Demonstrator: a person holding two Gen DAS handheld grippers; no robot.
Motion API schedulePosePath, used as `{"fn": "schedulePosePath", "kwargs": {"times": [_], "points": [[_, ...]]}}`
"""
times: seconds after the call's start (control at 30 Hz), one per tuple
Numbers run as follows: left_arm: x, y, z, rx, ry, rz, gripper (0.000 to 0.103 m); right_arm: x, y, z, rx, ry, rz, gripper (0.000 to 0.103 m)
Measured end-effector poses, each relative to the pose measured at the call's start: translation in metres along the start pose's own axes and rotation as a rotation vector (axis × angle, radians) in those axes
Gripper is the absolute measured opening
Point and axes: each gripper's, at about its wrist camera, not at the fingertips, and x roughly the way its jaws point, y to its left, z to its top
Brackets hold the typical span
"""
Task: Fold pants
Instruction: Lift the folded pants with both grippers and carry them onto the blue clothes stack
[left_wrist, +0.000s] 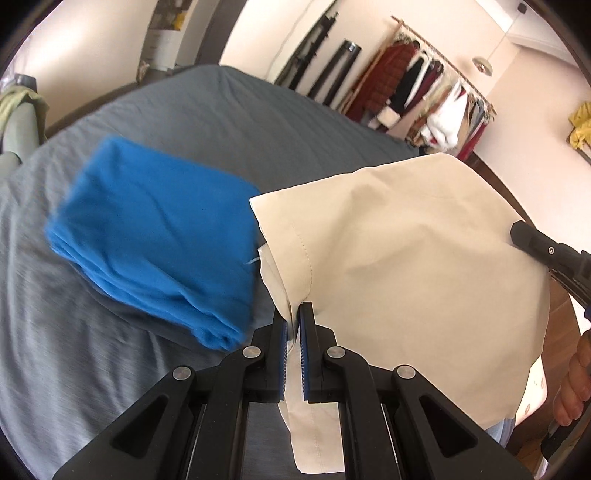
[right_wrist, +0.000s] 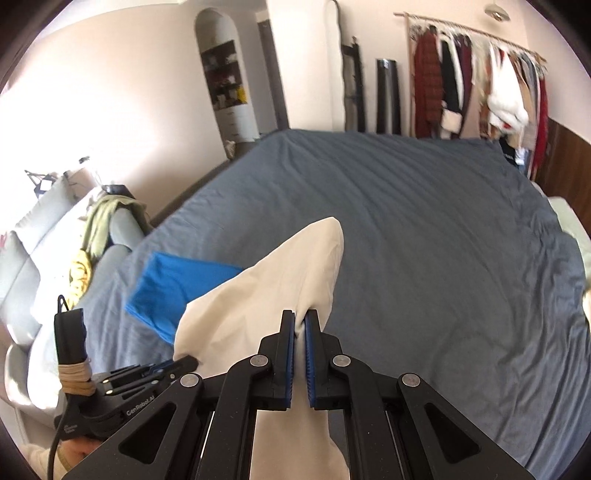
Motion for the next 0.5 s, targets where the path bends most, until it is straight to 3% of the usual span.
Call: {"fn": "schedulePosePath", "kwargs": {"times": [0.5], "points": [[-0.089, 0.111, 0.087, -0.007, -0.120, 0.155, 0.007, 0.027, 0.142, 0.084, -0.124, -0.066, 0.148, 0.006]]}}
